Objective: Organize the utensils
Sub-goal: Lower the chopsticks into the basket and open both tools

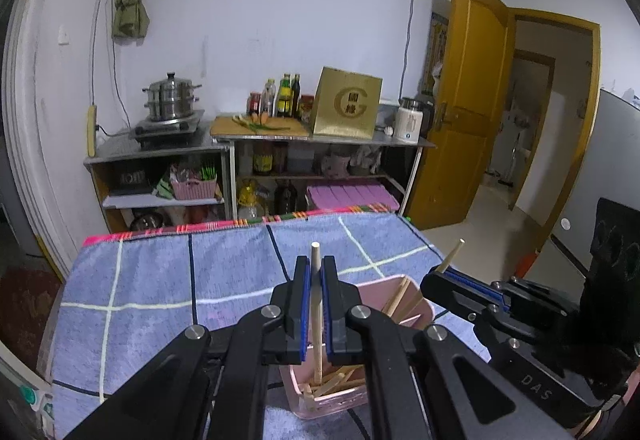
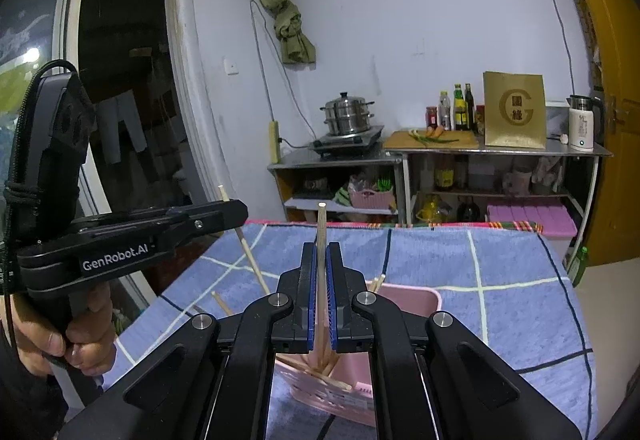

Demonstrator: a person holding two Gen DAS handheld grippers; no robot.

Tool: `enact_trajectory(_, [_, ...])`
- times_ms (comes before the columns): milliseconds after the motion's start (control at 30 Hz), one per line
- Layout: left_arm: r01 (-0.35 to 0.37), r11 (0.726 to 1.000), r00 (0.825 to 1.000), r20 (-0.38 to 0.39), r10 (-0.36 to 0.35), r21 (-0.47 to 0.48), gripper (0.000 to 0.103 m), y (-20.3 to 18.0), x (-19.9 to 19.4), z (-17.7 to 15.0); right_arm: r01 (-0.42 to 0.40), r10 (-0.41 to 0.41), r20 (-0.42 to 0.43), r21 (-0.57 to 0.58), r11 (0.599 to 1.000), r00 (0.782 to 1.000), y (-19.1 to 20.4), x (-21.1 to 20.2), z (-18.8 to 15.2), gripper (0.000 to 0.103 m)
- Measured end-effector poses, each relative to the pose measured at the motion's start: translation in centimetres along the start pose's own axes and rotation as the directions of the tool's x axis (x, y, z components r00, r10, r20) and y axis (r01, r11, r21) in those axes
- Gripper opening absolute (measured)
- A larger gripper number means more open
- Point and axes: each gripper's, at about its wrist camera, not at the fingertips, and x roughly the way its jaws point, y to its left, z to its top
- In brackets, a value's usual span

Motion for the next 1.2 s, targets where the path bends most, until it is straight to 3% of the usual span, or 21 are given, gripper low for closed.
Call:
enact_trajectory(367, [0.004,1.000,0.997,-0.077,-0.006,-0.022,0.005,0.9,2.3,-1.7,0.005,-0.006,-0.062,-0.011,1.000,0.998,-0.2,1.5,-1.2,0.005])
enact_trajectory(567, [0.004,1.000,0.998,-0.069,-0.006,-0.024,0.006,1.0,1.8,-1.9,0.013,-0.014,-0.072,-0.017,1.000,0.997,-0.2,1.2,-1.3,0.005])
enact_trajectory(667, [0.001,1.000,0.998,-0.067,-0.002,-0.019,0.007,0.9,1.3,-2.1,0.017,-0.018,-0.067,-0.018,1.000,0.998,-0.1,0.5,-1.2,0.011])
enact_trajectory(933, [-0.005,1.000,1.000,-0.019,0.005,-0.011,0.012,0.4,-2.3,-2.4,0.029,-0.030,-0.022,-0.035,0.999,0.999,0.0,-3.2,-0.9,0.014])
enact_trajectory(1200, [-0.001,1.000,0.999,0.055,0.001,-0.009,0.017,-0.6,-8.1,-5.0,0.036,-0.036,0.013,-0.019,0.999,0.999,-0.1,-8.3,-2.5,0.014])
